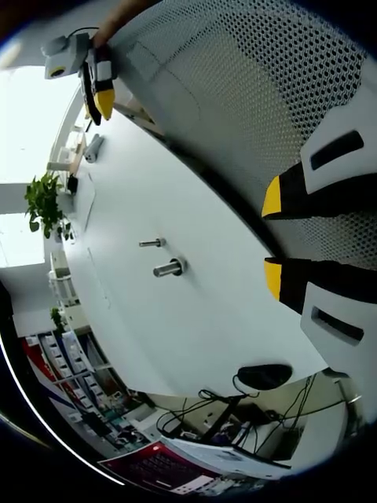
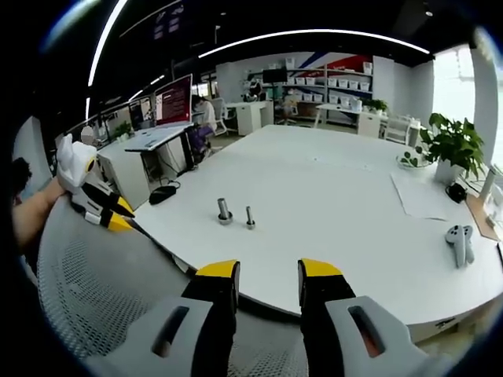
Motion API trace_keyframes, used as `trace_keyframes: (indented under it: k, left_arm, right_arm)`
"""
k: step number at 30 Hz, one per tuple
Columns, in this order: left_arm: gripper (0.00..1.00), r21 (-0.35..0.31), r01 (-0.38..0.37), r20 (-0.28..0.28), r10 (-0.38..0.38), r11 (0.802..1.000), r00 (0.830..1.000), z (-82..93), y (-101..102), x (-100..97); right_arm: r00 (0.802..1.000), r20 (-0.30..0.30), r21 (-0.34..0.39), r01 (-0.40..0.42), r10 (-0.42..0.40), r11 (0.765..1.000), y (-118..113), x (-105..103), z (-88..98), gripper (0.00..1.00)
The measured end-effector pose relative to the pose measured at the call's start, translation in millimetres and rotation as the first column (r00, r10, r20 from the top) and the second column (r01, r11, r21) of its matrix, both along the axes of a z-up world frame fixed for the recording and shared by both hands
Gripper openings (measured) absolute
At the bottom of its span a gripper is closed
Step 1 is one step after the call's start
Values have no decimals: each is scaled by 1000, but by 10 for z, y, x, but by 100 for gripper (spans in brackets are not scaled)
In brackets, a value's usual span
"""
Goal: Place the washer onto the threaded stud by aligning its center hole with the stud, sliding it down to the base, and recovering from edge contact or off-axis alignment until the washer reaches the visible bottom stop.
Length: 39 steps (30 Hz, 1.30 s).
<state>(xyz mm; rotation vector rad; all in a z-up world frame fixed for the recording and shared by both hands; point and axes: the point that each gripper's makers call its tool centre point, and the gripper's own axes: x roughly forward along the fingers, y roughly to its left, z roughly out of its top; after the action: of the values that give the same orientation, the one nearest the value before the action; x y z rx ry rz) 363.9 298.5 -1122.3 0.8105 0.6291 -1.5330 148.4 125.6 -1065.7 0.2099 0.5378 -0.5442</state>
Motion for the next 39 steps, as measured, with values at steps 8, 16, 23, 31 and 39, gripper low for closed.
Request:
trace_keyframes:
  k: [8, 16, 23, 31, 39]
  left_arm:
    - [17, -1, 3, 2, -3, 1000, 1000, 2, 0, -3]
    - [17, -3, 2, 4, -2, 1000, 1000, 10, 19, 19]
    - [17, -5, 3, 5, -3, 1000, 1000, -1, 2, 15]
    - [17, -5, 3, 5, -3, 1000, 1000, -1, -1, 22]
    - [17, -6, 3, 6, -3, 1000, 1000, 9, -7, 9]
  right_arm:
    - [1000, 2, 2, 0, 0, 1000, -20, -1, -8, 32]
    - [1000, 6, 11, 1, -1, 1000, -45, -7, -26, 32]
    - [1000, 15, 51, -5, 4, 999, -27, 5, -54, 32]
    - [1000, 30, 51, 4, -6, 999, -44, 5, -43, 32]
    - [1000, 24, 43, -3, 2, 999, -46, 11, -44, 30]
